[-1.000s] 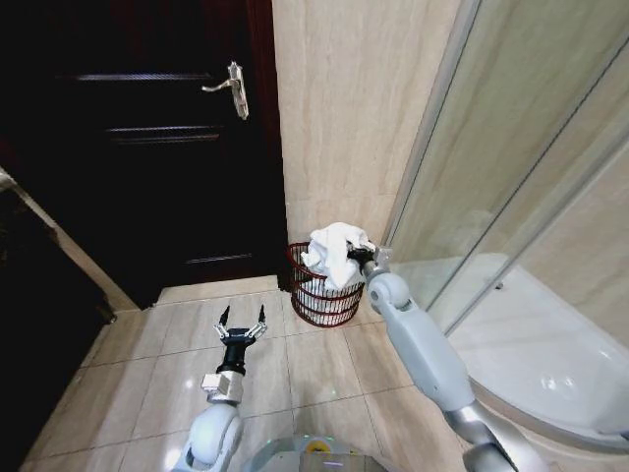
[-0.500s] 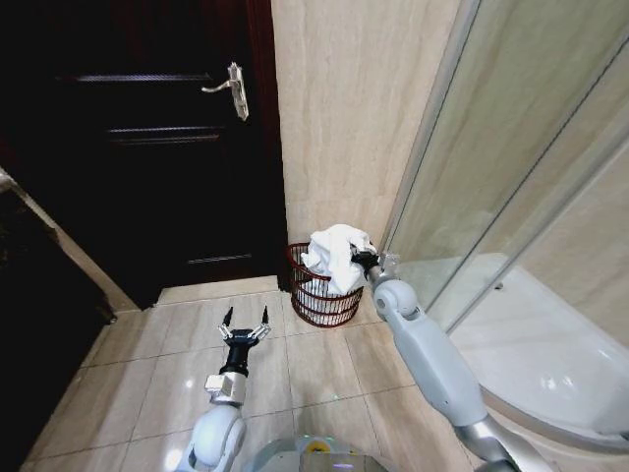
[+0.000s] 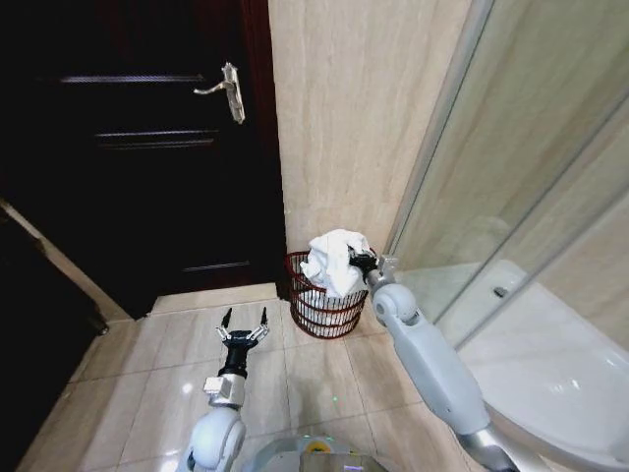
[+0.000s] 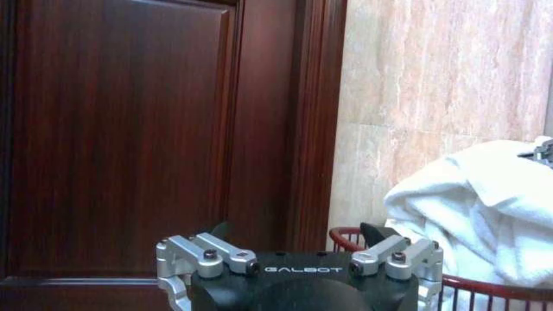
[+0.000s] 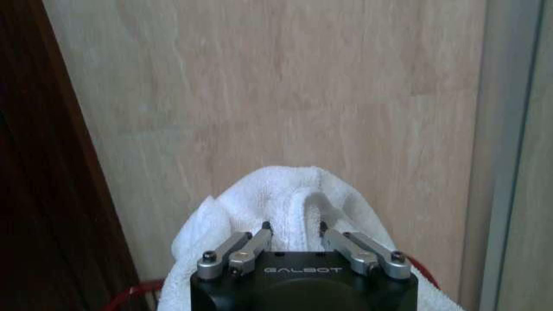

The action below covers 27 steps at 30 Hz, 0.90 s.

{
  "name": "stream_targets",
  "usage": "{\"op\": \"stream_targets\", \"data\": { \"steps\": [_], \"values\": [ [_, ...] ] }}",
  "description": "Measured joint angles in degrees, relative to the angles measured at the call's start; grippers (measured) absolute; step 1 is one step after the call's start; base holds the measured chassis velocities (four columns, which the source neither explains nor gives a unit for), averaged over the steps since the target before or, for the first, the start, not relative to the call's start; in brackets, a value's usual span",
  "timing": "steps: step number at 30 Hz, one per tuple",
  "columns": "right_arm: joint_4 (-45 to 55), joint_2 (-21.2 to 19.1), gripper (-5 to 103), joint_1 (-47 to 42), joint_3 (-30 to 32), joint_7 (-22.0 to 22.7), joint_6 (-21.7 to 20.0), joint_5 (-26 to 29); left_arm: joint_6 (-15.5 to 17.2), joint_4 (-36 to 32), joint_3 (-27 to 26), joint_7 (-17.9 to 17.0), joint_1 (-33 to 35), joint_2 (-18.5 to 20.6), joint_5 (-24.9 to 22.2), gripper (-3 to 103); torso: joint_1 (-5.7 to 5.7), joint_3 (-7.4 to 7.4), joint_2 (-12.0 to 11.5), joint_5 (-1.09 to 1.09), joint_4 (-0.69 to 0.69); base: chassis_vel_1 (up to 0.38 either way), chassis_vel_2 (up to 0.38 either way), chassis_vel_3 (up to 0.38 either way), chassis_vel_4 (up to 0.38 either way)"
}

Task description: Discard the used towel into the hamper.

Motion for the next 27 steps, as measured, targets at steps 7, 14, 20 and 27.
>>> {"op": "stream_targets", "data": {
  "steps": [7,14,20,27],
  "values": [
    [1.4,-4.0,17,4.8,-4.1,6.3,-9.3,16.3,0.0,-0.3,-0.1,0.0,0.5,-0.3,0.3,100,-0.02,-0.01,0.1,0.0,0.01,-0.01,0.016,0.011,-0.011],
    [-8.3,-2.5,17,11.8,-8.3,8.2,-12.8,24.1,-0.4,-0.9,-0.5,0.0,1.3,-1.3,0.5,100,-0.02,0.01,0.1,0.0,0.01,0.0,0.0,0.0,0.0],
    [-14.9,-0.7,17,15.9,-10.2,8.5,-15.0,26.9,-0.8,-1.6,-1.4,0.0,1.8,-1.6,0.4,100,-0.01,0.02,0.1,-0.01,0.02,0.0,0.0,0.0,0.0],
    [-19.6,-0.1,17,17.3,-11.4,8.0,-15.5,28.8,-0.5,-3.1,-2.7,0.0,2.7,-1.1,0.0,100,-0.01,0.02,0.1,0.0,0.0,0.0,0.0,0.0,0.0]
  ]
}}
